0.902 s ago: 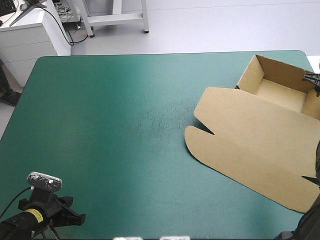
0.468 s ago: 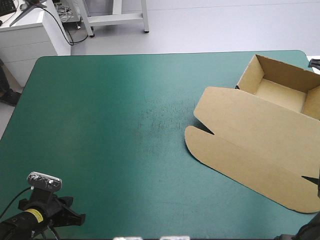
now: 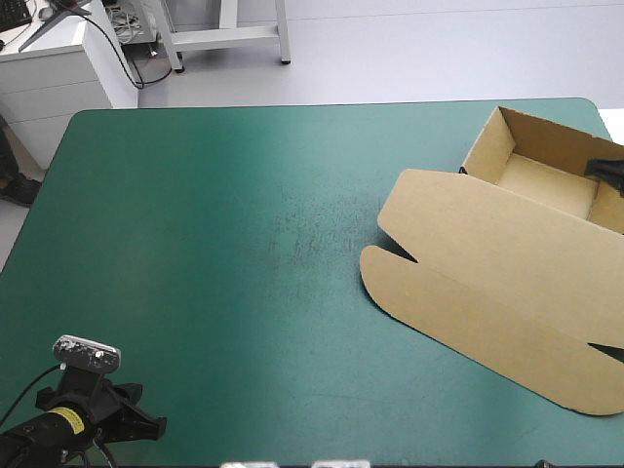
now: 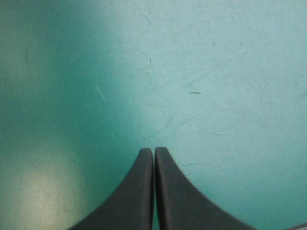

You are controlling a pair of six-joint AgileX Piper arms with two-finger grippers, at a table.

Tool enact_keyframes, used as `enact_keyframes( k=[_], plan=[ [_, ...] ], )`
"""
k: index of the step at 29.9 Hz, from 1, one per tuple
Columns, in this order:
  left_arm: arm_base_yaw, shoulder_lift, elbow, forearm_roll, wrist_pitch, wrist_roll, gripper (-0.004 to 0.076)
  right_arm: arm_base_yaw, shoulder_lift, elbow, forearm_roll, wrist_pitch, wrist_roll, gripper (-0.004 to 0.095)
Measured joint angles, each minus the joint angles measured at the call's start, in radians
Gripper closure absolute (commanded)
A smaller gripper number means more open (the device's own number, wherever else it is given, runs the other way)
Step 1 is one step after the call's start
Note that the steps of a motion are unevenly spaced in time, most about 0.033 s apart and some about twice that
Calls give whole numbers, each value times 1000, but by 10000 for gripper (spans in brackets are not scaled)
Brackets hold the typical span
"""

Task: Fold the box

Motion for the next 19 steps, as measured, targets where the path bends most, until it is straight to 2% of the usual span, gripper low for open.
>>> enact_keyframes(
  k=[7,15,19],
  plan=[
    [0,0,0,0,0,0,733,25,-309,262,25,-1,-3,908],
    [0,0,0,0,0,1,732,234,-608,545,37,0,-58,908],
    [0,0,0,0,0,1,732,263,-711,666,37,1,-78,908]
  ],
)
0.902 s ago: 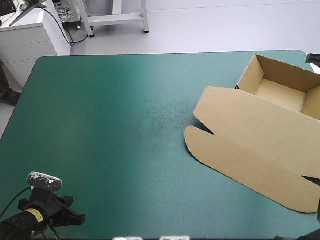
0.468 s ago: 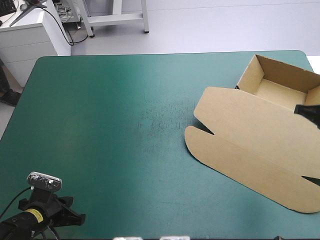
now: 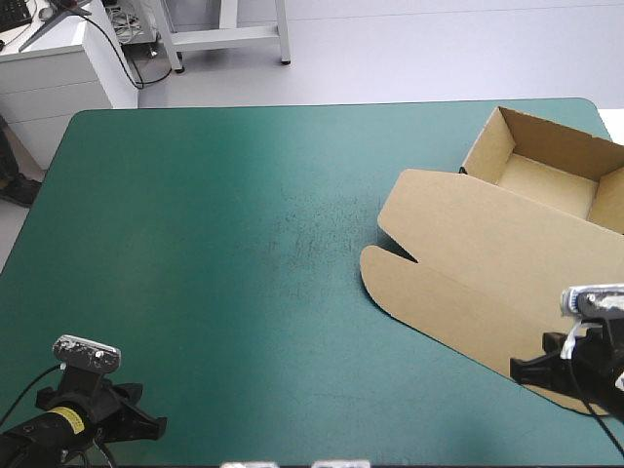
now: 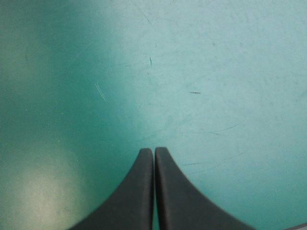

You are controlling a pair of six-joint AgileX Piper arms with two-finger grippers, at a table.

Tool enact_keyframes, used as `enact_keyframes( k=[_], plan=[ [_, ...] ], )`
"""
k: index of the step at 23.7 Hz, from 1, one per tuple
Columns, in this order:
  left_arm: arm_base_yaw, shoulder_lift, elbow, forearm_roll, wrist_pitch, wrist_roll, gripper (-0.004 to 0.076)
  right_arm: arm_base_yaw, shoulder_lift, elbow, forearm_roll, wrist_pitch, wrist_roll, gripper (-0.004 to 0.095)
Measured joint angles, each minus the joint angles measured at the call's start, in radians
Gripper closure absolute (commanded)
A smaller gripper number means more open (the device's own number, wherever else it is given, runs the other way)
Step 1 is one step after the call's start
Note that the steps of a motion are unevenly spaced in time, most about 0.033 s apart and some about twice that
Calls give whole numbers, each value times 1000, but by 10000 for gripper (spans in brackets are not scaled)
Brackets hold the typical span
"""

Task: Fold the box

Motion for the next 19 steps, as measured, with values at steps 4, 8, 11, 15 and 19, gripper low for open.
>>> enact_keyframes(
  k=[4,8,11,15,19],
  plan=[
    [0,0,0,0,0,0,732,2,-79,116,0,-5,-31,908],
    [0,0,0,-3,0,0,732,4,-139,209,0,-13,-49,908],
    [0,0,0,-27,0,0,732,4,-184,286,6,-45,-70,908],
    [0,0,0,-84,0,0,732,4,-213,352,65,-94,-130,908],
    [0,0,0,-89,0,0,732,5,-213,384,84,-114,-174,908]
  ],
)
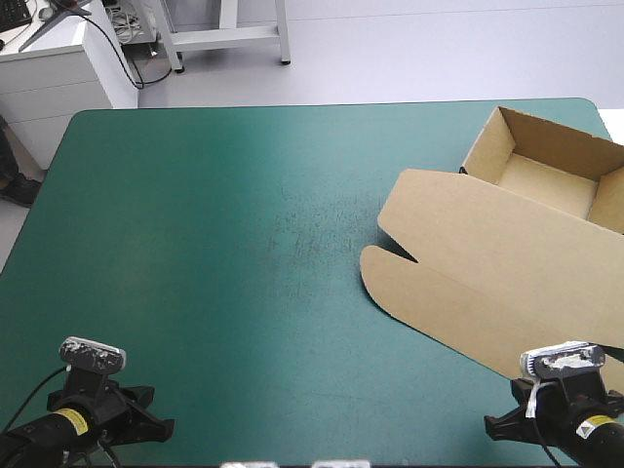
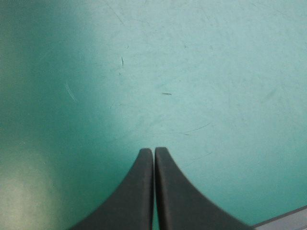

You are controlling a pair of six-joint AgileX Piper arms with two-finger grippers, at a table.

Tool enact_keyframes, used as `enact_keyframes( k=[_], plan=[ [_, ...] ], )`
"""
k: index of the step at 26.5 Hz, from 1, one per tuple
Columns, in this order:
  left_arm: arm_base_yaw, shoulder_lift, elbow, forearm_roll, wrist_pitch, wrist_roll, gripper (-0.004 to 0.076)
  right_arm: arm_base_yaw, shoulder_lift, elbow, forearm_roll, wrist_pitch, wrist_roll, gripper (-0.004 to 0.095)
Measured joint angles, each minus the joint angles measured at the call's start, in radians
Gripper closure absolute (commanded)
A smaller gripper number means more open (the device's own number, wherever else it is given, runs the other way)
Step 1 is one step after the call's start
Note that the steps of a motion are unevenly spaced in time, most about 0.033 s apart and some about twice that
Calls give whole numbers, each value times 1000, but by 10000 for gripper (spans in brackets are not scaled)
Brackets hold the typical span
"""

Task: Fold the box

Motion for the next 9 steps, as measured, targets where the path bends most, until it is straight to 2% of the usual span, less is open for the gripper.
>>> enact_keyframes(
  k=[9],
  plan=[
    [0,0,0,-1,0,0,732,0,0,45,30,-37,-3,908]
  ],
)
